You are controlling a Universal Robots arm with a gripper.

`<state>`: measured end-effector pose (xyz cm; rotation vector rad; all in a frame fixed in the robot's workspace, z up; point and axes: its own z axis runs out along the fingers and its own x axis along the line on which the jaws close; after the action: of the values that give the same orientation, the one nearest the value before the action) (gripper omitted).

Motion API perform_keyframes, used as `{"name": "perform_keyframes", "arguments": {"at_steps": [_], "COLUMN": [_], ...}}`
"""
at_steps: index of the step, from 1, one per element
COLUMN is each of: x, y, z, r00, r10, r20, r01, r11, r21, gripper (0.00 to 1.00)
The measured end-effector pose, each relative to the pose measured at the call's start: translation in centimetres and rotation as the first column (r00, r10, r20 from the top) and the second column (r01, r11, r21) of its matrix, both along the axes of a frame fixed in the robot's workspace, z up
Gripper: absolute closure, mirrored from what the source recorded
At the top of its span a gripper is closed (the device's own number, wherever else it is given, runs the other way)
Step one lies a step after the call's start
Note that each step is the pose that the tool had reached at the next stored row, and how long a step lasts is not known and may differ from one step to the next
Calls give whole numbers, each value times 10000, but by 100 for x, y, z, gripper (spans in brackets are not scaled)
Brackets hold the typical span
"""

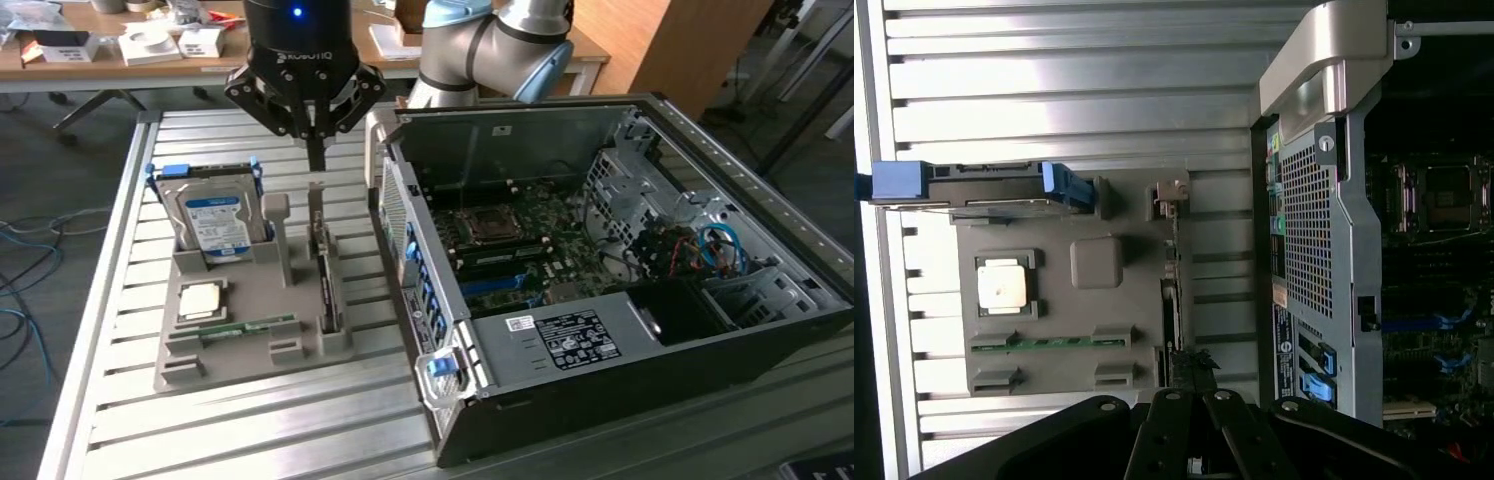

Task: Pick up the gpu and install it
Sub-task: 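Pick up the gpu and move the gpu toward the slot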

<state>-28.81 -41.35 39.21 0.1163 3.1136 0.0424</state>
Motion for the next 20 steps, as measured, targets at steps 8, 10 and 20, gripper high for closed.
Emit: {"name": "perform_keyframes", "arguments": {"at_steps": [8,10,20], "x": [0,0,0], "y": [0,0,0], "z": [0,0,0], "r00": [10000,10000,10000], "r10": [0,0,0], "r20": [0,0,0], "r01": [0,0,0], "r11": [10000,10000,10000], "r21": [0,0,1], "gripper": [89,89,53]}}
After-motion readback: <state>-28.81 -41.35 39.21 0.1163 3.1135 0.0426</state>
